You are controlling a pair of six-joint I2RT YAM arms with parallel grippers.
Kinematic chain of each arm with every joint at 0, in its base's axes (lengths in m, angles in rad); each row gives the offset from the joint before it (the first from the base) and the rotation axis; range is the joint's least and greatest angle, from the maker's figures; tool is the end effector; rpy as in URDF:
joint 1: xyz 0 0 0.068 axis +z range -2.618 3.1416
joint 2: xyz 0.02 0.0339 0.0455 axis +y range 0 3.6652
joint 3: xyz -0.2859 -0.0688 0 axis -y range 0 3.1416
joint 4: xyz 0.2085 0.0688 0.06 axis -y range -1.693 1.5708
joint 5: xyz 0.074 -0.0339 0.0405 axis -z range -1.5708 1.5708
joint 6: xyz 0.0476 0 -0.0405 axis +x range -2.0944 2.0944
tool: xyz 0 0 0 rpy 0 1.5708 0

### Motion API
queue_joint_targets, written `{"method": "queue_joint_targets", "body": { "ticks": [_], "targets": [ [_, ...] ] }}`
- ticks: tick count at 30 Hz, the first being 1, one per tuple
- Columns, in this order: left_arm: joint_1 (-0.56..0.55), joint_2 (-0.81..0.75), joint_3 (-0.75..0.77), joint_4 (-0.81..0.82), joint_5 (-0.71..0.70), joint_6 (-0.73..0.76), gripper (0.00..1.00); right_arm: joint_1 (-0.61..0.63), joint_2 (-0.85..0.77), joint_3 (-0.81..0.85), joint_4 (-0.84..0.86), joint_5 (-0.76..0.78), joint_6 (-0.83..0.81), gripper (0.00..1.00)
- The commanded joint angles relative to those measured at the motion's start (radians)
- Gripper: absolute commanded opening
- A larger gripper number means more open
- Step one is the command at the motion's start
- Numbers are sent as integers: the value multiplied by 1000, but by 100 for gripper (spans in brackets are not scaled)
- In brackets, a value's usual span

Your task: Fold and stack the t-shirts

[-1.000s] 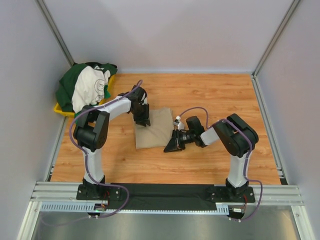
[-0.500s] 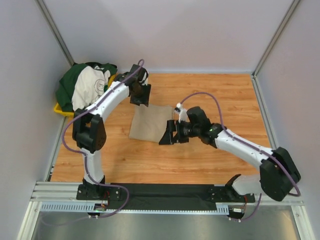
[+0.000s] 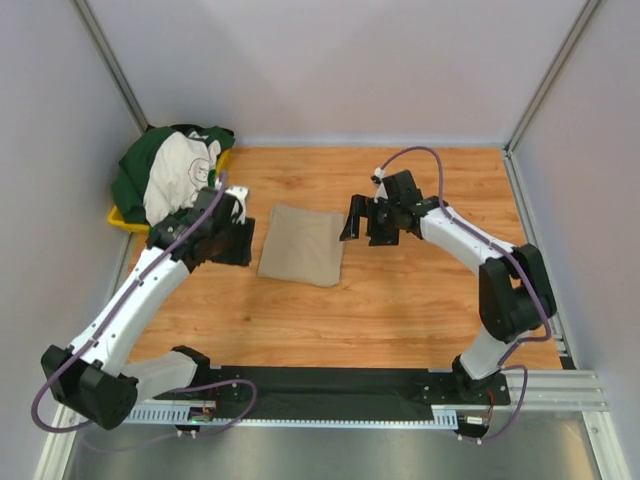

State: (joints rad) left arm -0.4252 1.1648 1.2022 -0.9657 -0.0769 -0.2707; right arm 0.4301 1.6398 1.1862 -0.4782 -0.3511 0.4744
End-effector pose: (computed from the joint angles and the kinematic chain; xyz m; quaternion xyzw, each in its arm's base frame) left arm 0.1709 -0.0734 0.3467 0.0611 0.9463 -0.0733 0.3090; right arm 0.2879 0.1501 0.2660 -0.0341 0.9358 0.2843 0.2057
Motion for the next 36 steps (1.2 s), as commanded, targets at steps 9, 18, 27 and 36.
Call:
{"method": "queue_joint_targets", "body": {
  "ticks": [9, 18, 27, 36],
  "targets": [
    [-6, -281, -259, 44, 69, -111, 55, -50, 365, 263, 32, -51, 4, 91],
    [-6, -317, -291, 77, 63, -111, 55, -40, 591, 386, 65, -86, 24, 46],
    [-6, -333, -302, 96, 92, -104, 54, -106, 516, 463, -204, 96, -193, 0],
    [-6, -329, -306, 102, 108, -99, 53, -309, 433, 593, -424, 477, -428, 0]
  ]
}}
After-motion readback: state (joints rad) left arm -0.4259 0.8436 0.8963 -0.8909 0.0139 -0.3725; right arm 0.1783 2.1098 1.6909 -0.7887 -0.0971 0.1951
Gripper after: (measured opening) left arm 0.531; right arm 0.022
